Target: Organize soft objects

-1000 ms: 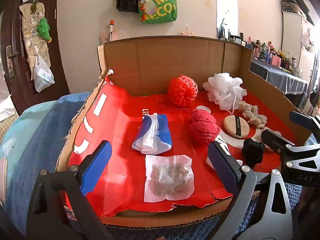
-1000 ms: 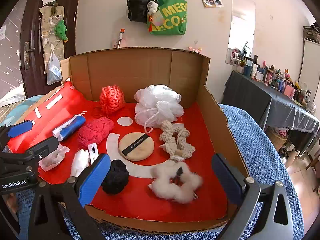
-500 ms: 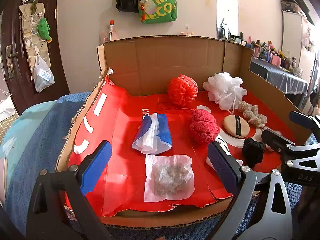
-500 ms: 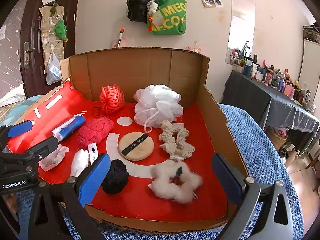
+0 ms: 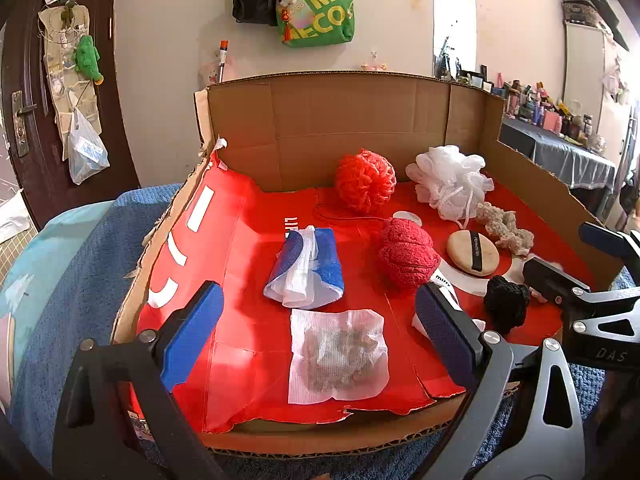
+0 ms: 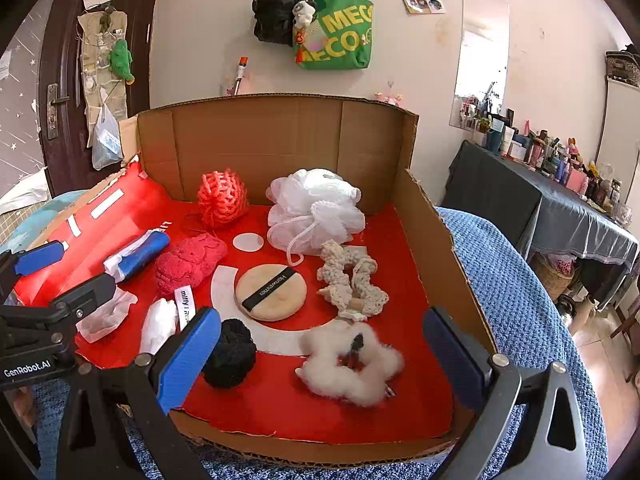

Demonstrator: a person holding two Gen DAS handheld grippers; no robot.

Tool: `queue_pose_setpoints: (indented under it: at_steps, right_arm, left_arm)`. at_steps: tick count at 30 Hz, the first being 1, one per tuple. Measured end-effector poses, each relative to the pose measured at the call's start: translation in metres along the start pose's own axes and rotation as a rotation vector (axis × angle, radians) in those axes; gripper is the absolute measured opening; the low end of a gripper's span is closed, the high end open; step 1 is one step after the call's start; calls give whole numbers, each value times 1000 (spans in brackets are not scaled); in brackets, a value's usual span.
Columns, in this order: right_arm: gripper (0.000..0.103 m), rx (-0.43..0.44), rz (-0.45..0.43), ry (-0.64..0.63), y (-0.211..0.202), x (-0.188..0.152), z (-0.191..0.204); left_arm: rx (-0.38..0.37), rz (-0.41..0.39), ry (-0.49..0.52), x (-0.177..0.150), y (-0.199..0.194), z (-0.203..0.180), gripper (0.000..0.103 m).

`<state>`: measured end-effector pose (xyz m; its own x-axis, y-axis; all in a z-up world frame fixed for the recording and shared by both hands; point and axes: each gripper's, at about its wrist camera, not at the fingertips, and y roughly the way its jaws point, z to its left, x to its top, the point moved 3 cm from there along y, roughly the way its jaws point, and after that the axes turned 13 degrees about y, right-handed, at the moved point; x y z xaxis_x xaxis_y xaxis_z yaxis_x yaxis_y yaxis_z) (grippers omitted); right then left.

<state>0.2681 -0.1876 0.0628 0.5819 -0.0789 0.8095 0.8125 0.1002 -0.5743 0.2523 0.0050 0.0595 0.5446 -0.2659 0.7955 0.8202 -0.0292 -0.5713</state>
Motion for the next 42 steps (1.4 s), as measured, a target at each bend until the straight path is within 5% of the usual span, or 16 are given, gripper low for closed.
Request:
queue_pose_setpoints:
  at_steps: [34,42]
  right_arm:
    - [103,1,0,0,0,1,0]
    - [103,35,-16,55,-19,3,-9]
  left_arm:
    - [1,-10,-4,0,-2,0,98]
    - [37,-53,36,2,-40,-6,98]
